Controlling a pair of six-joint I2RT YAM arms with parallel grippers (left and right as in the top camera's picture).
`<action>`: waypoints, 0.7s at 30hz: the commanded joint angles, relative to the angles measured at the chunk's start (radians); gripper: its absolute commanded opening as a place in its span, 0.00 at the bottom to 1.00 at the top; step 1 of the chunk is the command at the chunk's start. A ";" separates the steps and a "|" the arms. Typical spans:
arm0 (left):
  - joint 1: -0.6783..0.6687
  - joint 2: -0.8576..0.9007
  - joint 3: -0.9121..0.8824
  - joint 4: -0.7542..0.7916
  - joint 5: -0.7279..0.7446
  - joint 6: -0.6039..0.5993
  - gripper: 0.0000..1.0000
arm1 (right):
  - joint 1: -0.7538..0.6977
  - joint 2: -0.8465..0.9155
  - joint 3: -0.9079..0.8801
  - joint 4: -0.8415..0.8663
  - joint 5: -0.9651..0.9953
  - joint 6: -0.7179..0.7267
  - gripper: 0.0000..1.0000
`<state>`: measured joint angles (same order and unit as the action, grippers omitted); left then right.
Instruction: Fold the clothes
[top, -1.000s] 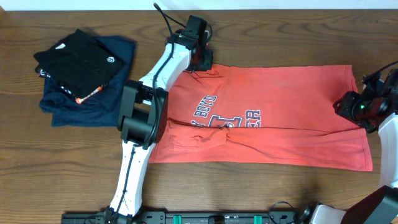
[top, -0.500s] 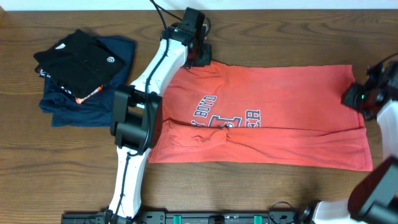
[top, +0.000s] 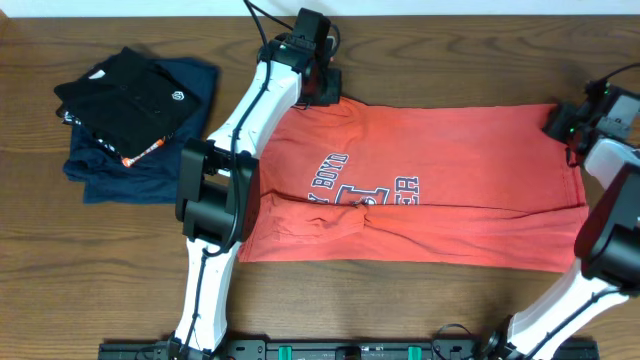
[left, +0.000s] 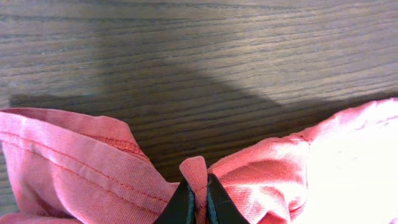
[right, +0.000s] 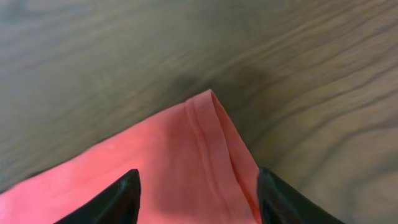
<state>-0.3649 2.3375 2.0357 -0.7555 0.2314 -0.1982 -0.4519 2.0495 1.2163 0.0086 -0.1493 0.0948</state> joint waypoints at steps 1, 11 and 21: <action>-0.020 -0.009 -0.009 -0.003 -0.008 0.007 0.07 | 0.013 0.086 0.092 0.014 -0.014 -0.006 0.56; -0.030 -0.009 -0.009 -0.003 -0.009 0.007 0.07 | 0.029 0.220 0.243 -0.031 -0.016 -0.006 0.57; -0.030 -0.009 -0.009 -0.003 -0.042 0.007 0.07 | 0.023 0.226 0.243 -0.127 -0.004 -0.006 0.01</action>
<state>-0.3958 2.3375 2.0357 -0.7555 0.2134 -0.1982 -0.4328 2.2456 1.4593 -0.0898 -0.1566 0.0853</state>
